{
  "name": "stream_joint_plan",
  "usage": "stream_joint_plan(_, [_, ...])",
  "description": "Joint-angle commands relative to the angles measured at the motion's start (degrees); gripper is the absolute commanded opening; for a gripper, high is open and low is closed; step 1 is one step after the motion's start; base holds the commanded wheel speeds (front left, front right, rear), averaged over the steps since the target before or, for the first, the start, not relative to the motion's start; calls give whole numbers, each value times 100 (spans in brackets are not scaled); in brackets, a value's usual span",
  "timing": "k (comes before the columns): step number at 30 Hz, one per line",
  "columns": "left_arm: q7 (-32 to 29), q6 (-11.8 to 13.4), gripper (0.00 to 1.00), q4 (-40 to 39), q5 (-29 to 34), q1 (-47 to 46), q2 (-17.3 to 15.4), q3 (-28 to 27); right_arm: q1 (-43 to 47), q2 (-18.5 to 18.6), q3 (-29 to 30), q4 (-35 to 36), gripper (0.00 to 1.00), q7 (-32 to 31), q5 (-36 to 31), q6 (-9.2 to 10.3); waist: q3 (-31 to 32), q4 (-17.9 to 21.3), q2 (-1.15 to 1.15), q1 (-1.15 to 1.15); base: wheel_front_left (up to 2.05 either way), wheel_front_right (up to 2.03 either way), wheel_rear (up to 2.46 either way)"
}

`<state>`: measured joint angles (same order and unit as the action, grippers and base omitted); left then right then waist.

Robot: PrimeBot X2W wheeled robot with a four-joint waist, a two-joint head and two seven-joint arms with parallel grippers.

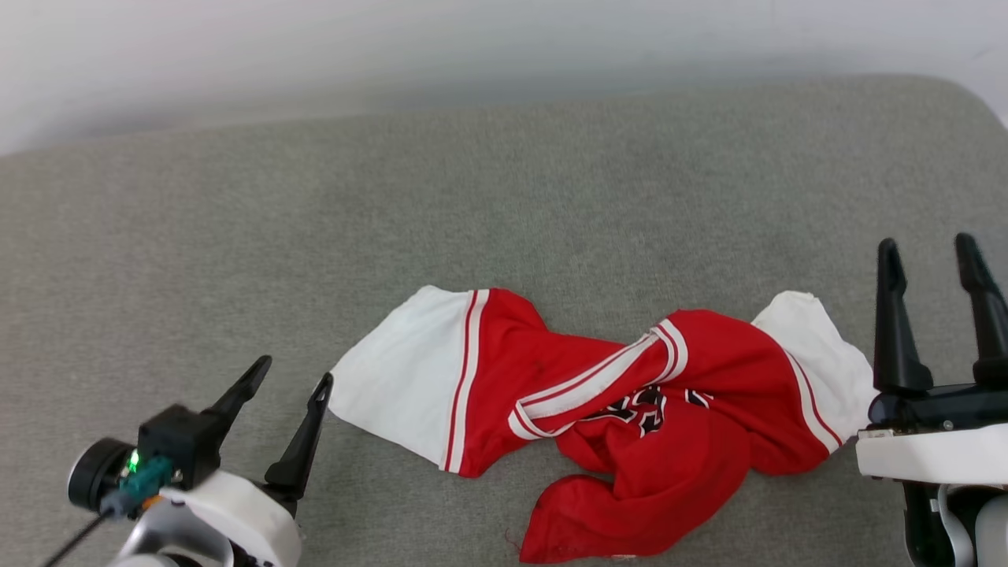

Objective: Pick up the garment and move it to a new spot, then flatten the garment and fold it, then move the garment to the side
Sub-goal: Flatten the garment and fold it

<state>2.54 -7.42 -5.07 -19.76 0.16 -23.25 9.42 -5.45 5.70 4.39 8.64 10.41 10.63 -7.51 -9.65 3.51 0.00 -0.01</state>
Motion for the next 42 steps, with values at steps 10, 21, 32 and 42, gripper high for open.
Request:
stream_joint_plan(10, [-2182, 190, 100, -277, -481, -480, -414, 189, -126, -226, 37, 168, 100, 411, -346, 3, -752, 163, 0, 1, 0, 0, 0])
stream_joint_plan(21, [-3375, 203, 100, 125, -573, -924, -817, 306, -266, -284, -87, 50, 100, 461, -452, 3, -1154, 354, 0, 1, 0, 0, 0])
stream_joint_plan(32, [-3535, 97, 0, 637, -792, -858, -726, 731, -275, -287, -24, -93, 100, 477, -453, 3, -1301, 335, 0, 1, 0, 0, 0])
stream_joint_plan(42, [-2318, 439, 0, 182, -586, -832, -657, 235, -195, -59, -68, -363, 100, -190, -689, 3, -769, -8, 0, 1, 0, 0, 0])
